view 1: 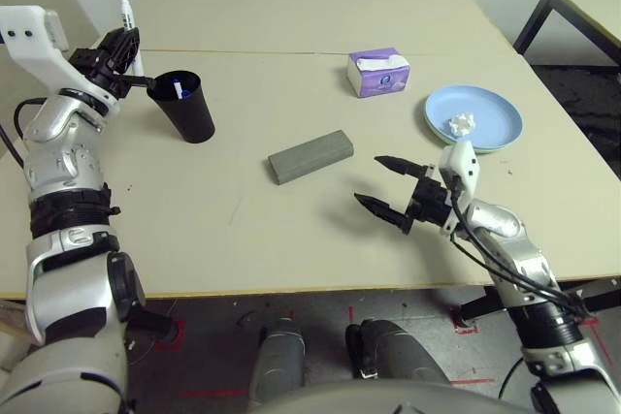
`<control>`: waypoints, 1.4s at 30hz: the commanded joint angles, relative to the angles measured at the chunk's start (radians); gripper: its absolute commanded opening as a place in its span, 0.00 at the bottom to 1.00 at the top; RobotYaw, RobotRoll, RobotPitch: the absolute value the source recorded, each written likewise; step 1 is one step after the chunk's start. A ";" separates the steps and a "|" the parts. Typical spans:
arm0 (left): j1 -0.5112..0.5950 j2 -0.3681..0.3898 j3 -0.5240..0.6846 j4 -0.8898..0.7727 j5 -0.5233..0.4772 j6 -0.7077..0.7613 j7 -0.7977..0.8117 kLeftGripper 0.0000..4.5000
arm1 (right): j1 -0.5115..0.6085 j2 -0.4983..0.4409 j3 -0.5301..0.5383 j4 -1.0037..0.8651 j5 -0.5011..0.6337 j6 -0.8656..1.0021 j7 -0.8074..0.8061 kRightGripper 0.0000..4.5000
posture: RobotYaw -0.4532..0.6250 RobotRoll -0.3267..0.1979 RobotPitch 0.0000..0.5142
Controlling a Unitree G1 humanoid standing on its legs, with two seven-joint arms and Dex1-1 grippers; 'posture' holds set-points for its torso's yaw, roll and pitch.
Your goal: Organize and tidy the items on the table.
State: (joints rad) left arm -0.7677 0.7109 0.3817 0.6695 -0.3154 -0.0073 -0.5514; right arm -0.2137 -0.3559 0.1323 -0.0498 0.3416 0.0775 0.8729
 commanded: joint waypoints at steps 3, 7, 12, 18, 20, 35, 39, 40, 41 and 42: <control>-0.011 -0.022 -0.026 0.082 0.042 -0.057 0.030 0.06 | 0.007 -0.004 0.004 -0.023 -0.011 0.003 -0.006 1.00 | 0.36 0.62 0.24; -0.033 -0.038 -0.050 0.141 0.071 -0.088 0.049 0.06 | 0.012 -0.006 0.002 -0.039 -0.007 0.012 -0.008 1.00 | 0.36 0.62 0.25; -0.056 -0.052 -0.062 0.186 0.080 -0.114 0.048 0.06 | 0.021 -0.007 0.006 -0.052 -0.008 0.017 -0.012 1.00 | 0.35 0.62 0.25; -0.073 -0.060 -0.072 0.219 0.091 -0.134 0.038 0.06 | 0.029 -0.003 0.013 -0.066 -0.008 0.021 -0.016 1.00 | 0.35 0.62 0.25; -0.072 -0.060 -0.077 0.222 0.093 -0.137 0.030 0.06 | 0.029 -0.003 0.012 -0.066 -0.008 0.021 -0.017 1.00 | 0.35 0.62 0.25; -0.056 -0.060 -0.050 0.207 0.061 -0.141 0.015 1.00 | 0.008 -0.001 0.013 -0.039 -0.009 0.011 -0.002 1.00 | 0.36 0.62 0.25; -0.050 -0.059 -0.041 0.193 0.052 -0.138 0.005 1.00 | 0.008 -0.004 0.008 -0.040 -0.004 0.012 0.001 1.00 | 0.36 0.62 0.24; -0.047 -0.055 -0.035 0.183 0.045 -0.136 0.001 1.00 | 0.008 -0.006 0.004 -0.043 -0.002 0.011 0.003 1.00 | 0.36 0.62 0.24; -0.044 -0.050 -0.029 0.171 0.038 -0.135 -0.005 1.00 | 0.008 -0.008 0.001 -0.046 -0.001 0.011 0.003 1.00 | 0.35 0.62 0.24; -0.041 -0.044 -0.013 0.149 0.015 -0.125 -0.019 1.00 | 0.005 -0.011 -0.006 -0.053 0.004 0.009 0.005 1.00 | 0.35 0.62 0.24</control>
State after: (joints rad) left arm -0.8192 0.6496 0.3435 0.8556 -0.2755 -0.1416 -0.5525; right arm -0.2048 -0.3573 0.1370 -0.0980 0.3408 0.0903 0.8729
